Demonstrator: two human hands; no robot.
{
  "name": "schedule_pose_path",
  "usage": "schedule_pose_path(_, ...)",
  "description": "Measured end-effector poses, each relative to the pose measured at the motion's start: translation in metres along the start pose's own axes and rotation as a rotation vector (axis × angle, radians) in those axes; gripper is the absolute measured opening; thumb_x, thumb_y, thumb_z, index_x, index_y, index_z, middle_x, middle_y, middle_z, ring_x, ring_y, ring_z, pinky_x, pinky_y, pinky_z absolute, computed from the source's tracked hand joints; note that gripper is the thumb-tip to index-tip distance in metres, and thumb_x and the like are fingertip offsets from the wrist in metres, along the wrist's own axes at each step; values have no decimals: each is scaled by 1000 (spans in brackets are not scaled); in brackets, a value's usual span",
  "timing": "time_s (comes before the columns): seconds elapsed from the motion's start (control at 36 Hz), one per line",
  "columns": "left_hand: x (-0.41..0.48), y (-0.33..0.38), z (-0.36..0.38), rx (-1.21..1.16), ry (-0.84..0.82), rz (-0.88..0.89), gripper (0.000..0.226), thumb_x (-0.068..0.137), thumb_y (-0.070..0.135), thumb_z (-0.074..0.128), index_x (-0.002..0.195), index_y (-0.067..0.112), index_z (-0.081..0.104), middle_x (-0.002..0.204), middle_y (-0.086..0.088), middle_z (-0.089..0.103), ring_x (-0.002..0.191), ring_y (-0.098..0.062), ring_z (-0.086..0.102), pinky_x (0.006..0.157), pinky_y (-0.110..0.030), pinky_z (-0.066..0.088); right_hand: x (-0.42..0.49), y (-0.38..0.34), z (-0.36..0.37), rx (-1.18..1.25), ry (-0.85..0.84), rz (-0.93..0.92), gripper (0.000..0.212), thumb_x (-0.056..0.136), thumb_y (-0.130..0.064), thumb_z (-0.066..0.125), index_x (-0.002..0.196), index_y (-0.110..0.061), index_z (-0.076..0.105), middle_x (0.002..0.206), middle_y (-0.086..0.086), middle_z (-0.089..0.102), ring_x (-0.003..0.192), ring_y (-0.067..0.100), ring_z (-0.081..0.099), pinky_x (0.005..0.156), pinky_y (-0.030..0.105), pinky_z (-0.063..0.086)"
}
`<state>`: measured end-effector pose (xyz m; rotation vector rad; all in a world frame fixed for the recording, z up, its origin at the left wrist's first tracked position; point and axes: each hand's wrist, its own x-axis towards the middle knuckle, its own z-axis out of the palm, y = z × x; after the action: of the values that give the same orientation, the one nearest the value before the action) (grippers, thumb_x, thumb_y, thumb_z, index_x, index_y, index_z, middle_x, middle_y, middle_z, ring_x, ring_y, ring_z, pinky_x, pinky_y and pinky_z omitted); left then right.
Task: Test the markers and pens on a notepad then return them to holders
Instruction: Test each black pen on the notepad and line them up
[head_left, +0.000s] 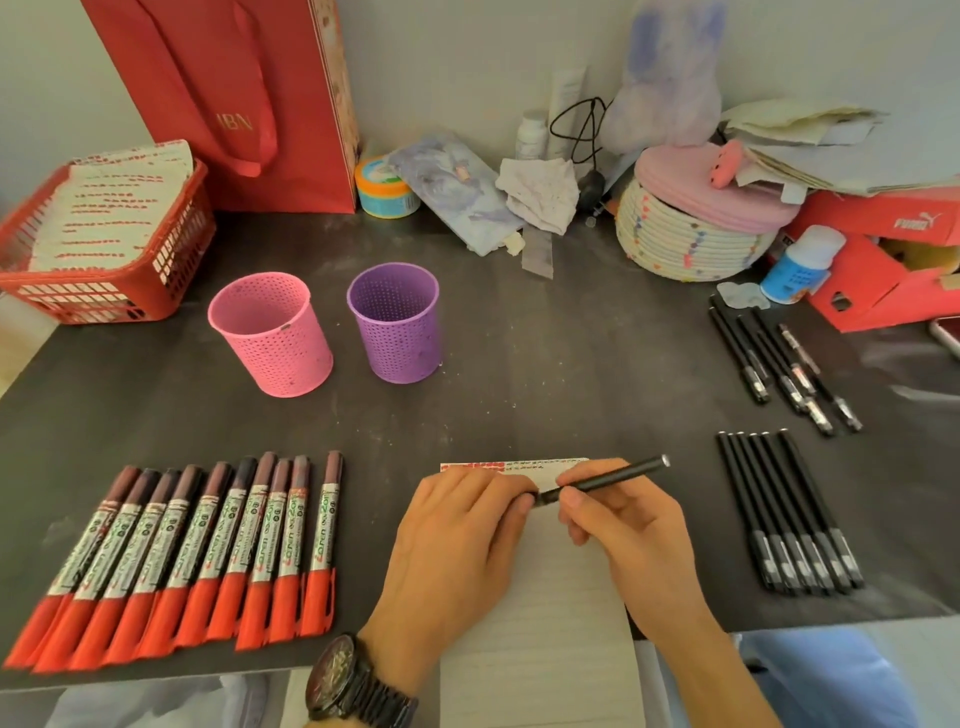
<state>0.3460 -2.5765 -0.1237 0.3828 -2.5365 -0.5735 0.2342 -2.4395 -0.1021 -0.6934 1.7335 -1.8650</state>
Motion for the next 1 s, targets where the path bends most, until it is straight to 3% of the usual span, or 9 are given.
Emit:
schedule_pose_path(0.19, 1, 1, 0, -16, -13, 7, 29, 103, 40, 41, 97, 27, 65, 92, 16, 60, 84, -9, 53, 75, -28, 40, -5, 3, 8, -68, -19, -10, 15, 88, -15, 66, 96, -26, 74, 85, 6, 74, 76, 17, 70, 64, 22, 53)
schedule_pose_path(0.36, 1, 1, 3, 11, 73, -19, 43, 104, 43, 35, 73, 21, 55, 66, 11, 48, 59, -10, 36, 57, -28, 34, -3, 1, 13, -153, -11, 11, 11, 90, -31, 63, 94, -34, 73, 82, -2, 75, 72, 9, 69, 62, 16, 51)
schedule_pose_path(0.56, 1, 1, 3, 43, 78, -35, 52, 102, 49, 38, 61, 21, 51, 52, 11, 43, 48, -10, 33, 53, -26, 27, -3, 0, 11, -156, -41, -28, 18, 94, -25, 59, 89, -35, 73, 79, -3, 74, 68, 6, 68, 60, 14, 50)
schedule_pose_path(0.67, 4, 5, -1, 40, 98, -133, 68, 96, 68, 30, 52, 19, 43, 45, 8, 38, 44, -15, 37, 48, -24, 25, -4, 1, 10, -155, -16, -36, 13, 95, -31, 60, 95, -31, 73, 79, 1, 74, 66, 9, 67, 58, 18, 53)
schedule_pose_path(0.75, 5, 4, -1, 36, 125, -169, 69, 91, 78, 30, 54, 20, 41, 49, 9, 40, 50, -13, 41, 47, -23, 29, -4, 2, 10, -130, 27, -53, 13, 96, -32, 60, 94, -29, 73, 75, 7, 73, 60, 14, 65, 55, 23, 53)
schedule_pose_path(0.89, 4, 0, 4, 39, 98, -121, 54, 86, 78, 44, 71, 27, 35, 74, 15, 42, 74, -9, 38, 67, -23, 34, 1, 2, -3, 135, 256, 18, 18, 103, -22, 53, 90, -18, 65, 70, 16, 69, 46, 24, 54, 46, 29, 43)
schedule_pose_path(1.0, 3, -2, 6, 52, 10, -137, 44, 83, 67, 57, 80, 32, 31, 97, 16, 54, 93, -8, 48, 80, -21, 32, 15, -7, -13, 113, 226, 21, 11, 100, -14, 59, 90, -19, 61, 74, 18, 70, 50, 24, 58, 49, 29, 49)
